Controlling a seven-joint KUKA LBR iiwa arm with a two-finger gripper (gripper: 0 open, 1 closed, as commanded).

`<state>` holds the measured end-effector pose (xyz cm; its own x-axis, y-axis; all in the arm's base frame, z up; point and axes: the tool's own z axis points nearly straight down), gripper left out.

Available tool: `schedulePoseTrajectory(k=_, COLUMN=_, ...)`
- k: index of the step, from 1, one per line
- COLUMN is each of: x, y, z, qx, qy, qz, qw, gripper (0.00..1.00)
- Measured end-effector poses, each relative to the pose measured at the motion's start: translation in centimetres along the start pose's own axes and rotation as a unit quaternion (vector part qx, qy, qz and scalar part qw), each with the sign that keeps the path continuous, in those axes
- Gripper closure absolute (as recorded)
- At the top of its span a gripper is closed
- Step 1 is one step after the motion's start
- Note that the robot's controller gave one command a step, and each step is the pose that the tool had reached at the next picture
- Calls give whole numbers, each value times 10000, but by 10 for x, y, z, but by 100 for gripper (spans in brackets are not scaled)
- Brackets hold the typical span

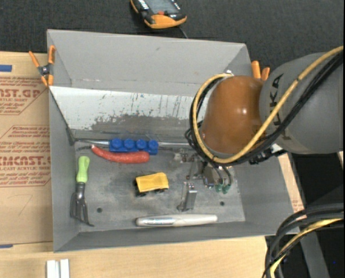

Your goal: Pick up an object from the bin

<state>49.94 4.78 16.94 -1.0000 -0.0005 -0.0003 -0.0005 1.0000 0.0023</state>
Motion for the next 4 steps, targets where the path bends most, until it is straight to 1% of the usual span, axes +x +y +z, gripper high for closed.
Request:
schedulePoseTrajectory(k=1, x=14, y=49, z=68, qx=-12, qy=17, qz=175, qw=9998, gripper=0)
schedulePoseTrajectory(k=2, x=-6, y=23, z=72, qx=-22, qy=-179, qz=218, qw=9996, gripper=100)
schedulePoseTrajectory(k=3, x=-6, y=23, z=72, qx=-23, qy=-177, qz=218, qw=9996, gripper=100)
schedulePoseTrajectory(k=4, x=1, y=28, z=79, qx=-24, qy=-179, qz=200, qw=9996, gripper=0)
